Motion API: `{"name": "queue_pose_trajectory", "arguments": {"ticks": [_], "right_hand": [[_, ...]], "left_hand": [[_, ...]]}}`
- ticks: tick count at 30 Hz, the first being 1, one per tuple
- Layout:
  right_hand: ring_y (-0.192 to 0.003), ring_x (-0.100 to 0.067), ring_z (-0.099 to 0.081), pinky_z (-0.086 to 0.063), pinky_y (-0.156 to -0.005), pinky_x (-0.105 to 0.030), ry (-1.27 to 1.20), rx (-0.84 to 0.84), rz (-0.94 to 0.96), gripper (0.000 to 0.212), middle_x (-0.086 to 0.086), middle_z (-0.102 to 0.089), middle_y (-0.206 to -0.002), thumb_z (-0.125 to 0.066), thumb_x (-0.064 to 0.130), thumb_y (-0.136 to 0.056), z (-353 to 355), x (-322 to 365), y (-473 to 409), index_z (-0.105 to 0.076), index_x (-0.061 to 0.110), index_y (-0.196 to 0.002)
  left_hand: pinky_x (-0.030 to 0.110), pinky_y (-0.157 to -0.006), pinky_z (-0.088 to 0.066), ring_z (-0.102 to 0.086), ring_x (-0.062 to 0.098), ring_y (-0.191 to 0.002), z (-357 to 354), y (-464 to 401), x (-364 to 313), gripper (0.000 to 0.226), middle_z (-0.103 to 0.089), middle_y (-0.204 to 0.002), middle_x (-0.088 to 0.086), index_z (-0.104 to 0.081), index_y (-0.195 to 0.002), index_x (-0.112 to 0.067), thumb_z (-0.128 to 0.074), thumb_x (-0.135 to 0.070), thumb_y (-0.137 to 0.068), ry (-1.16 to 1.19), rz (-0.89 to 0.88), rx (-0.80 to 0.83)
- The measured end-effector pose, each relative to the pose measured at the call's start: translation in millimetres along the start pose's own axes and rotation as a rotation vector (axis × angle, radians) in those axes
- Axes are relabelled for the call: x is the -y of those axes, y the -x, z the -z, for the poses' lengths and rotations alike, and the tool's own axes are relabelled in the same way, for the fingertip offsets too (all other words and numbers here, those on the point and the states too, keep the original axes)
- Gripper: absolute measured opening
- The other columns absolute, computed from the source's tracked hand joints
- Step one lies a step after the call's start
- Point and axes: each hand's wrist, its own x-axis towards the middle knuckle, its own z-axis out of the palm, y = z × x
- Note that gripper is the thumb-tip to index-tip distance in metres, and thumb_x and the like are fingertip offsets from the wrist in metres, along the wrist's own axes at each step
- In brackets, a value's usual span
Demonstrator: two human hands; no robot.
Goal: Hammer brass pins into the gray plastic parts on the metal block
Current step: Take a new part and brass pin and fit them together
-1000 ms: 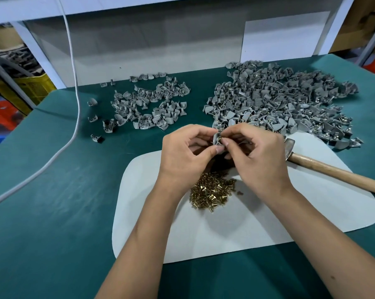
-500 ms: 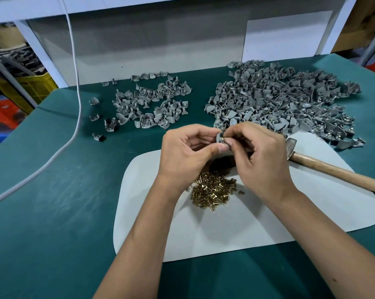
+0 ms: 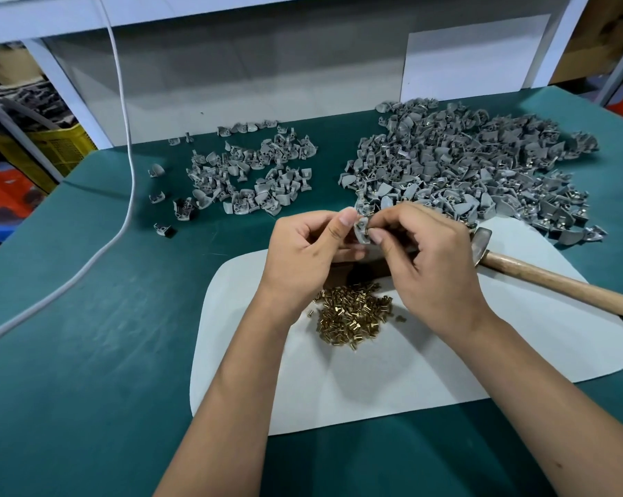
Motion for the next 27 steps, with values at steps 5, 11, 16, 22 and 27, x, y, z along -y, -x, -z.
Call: {"name": "queue_pose_trajectory", "arguments": {"ticks": [5, 11, 16, 22, 27], "right_hand": [[-0.082, -0.003, -0.062, -0.047, -0.079, -0.013, -0.036, -0.019, -0.08, 0.005, 0.006, -0.067, -0.089, -0.07, 0.004, -0.093, 0, -1, 0, -0.072, 0.006, -0.096], [-0.081, 0.004, -0.061, -0.044, -0.076, -0.009, -0.03, -0.004, -0.1, 0.004, 0.007, -0.069, -0.084, -0.072, 0.004, -0.091, 0, -1, 0, -0.074, 0.008, -0.092], [-0.075, -0.004, -0.062, -0.045, -0.073, -0.014, -0.026, 0.01, -0.119, 0.004, 0.005, -0.069, -0.083, -0.072, 0.005, -0.09, 0, -2, 2, -0.074, 0.009, -0.09], [-0.075, -0.008, -0.064, -0.05, -0.072, -0.021, -0.063, 0.008, -0.126, 0.005, 0.004, -0.07, -0.082, -0.072, 0.004, -0.089, 1, -2, 2, -0.074, 0.008, -0.09], [-0.076, -0.008, -0.064, -0.05, -0.073, -0.021, -0.056, 0.01, -0.13, 0.005, 0.005, -0.069, -0.082, -0.071, 0.004, -0.09, 3, 0, 1, -0.073, 0.008, -0.09]], "left_hand": [[0.033, -0.083, -0.061, -0.073, 0.026, -0.088, 8, 0, 1, 0.033, -0.077, -0.097, 0.018, -0.076, -0.109, -0.005, -0.079, -0.009, -0.076, 0.072, -0.023, 0.053], [0.04, -0.082, -0.063, -0.075, 0.032, -0.085, 8, 0, 2, 0.034, -0.077, -0.093, 0.021, -0.077, -0.102, -0.002, -0.084, -0.004, -0.069, 0.046, -0.041, 0.04], [0.036, -0.079, -0.064, -0.075, 0.03, -0.081, 5, 2, 4, 0.026, -0.077, -0.088, 0.021, -0.077, -0.095, -0.002, -0.083, 0.004, -0.071, 0.041, -0.03, 0.024], [0.035, -0.078, -0.063, -0.075, 0.03, -0.082, 0, 4, 3, 0.026, -0.077, -0.089, 0.021, -0.076, -0.098, 0.002, -0.079, 0.011, -0.074, 0.068, -0.034, 0.023], [0.041, -0.081, -0.064, -0.073, 0.033, -0.085, -2, 5, 2, 0.026, -0.076, -0.092, 0.023, -0.075, -0.1, 0.003, -0.078, 0.013, -0.076, 0.055, -0.036, 0.015]]}}
